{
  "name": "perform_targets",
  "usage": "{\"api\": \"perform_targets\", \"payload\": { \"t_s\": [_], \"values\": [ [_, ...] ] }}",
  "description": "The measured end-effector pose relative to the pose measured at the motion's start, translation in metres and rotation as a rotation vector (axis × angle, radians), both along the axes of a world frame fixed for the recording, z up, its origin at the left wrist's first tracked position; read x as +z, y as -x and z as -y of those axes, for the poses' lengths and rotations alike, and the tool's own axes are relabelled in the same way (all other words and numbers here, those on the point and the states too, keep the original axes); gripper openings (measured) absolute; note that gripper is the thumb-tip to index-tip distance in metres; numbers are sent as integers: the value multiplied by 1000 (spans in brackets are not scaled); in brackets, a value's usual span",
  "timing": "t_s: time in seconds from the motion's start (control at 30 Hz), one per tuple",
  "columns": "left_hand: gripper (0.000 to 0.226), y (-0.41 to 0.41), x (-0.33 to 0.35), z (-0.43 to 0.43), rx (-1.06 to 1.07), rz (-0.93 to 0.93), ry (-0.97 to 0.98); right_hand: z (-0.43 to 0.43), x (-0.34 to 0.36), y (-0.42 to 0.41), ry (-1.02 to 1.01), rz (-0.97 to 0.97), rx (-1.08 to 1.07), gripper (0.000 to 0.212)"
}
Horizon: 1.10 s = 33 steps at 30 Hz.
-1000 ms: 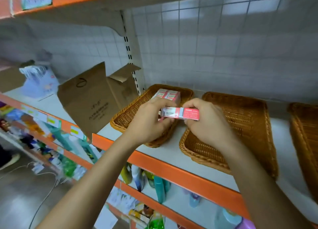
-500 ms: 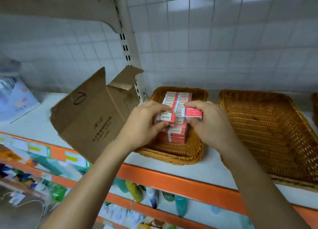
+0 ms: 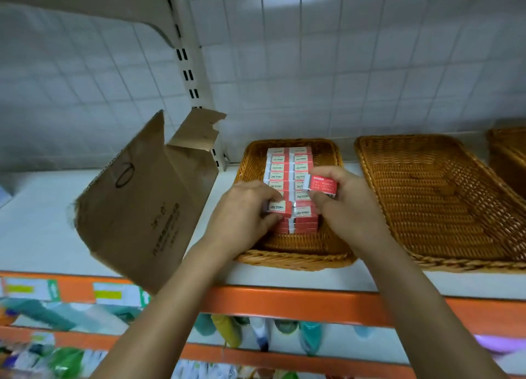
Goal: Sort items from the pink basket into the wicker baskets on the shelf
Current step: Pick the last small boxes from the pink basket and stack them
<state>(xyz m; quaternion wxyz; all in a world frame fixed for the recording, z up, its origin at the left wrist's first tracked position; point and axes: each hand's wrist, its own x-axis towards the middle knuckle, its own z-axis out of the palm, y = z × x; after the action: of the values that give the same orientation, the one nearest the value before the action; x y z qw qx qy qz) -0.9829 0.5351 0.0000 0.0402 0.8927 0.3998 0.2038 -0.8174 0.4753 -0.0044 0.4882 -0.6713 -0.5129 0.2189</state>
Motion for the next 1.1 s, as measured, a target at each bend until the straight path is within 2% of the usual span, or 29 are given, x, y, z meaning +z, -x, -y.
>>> {"api": "perform_targets", "payload": {
  "t_s": [0.43, 0.5, 0.57, 0.73, 0.8, 0.93, 1.0, 1.1],
  "values": [
    [45, 3, -8, 0, 20, -5, -76, 4, 0, 4, -53, 9, 15, 26],
    [53, 3, -6, 1, 0, 60, -61, 5, 4, 5, -72, -18, 46, 23],
    [56, 3, -4, 4, -64, 180, -31, 5, 6, 6, -79, -38, 87, 28],
    [48, 6, -5, 5, -154, 396, 75, 6, 7, 15, -151, -132, 180, 43],
    [43, 7, -6, 4, -177, 449, 64, 6, 8, 20, -161, -203, 222, 46],
    [37, 8, -8, 3, -203, 511, 56, 6, 9, 24, -137, -217, 226, 46],
    [37, 9, -9, 3, -180, 529, 47, 6, 10, 23, -110, -113, 184, 44],
    [38, 9, -8, 3, -165, 513, 65, 8, 10, 19, -83, 257, 104, 40]
  ]
}}
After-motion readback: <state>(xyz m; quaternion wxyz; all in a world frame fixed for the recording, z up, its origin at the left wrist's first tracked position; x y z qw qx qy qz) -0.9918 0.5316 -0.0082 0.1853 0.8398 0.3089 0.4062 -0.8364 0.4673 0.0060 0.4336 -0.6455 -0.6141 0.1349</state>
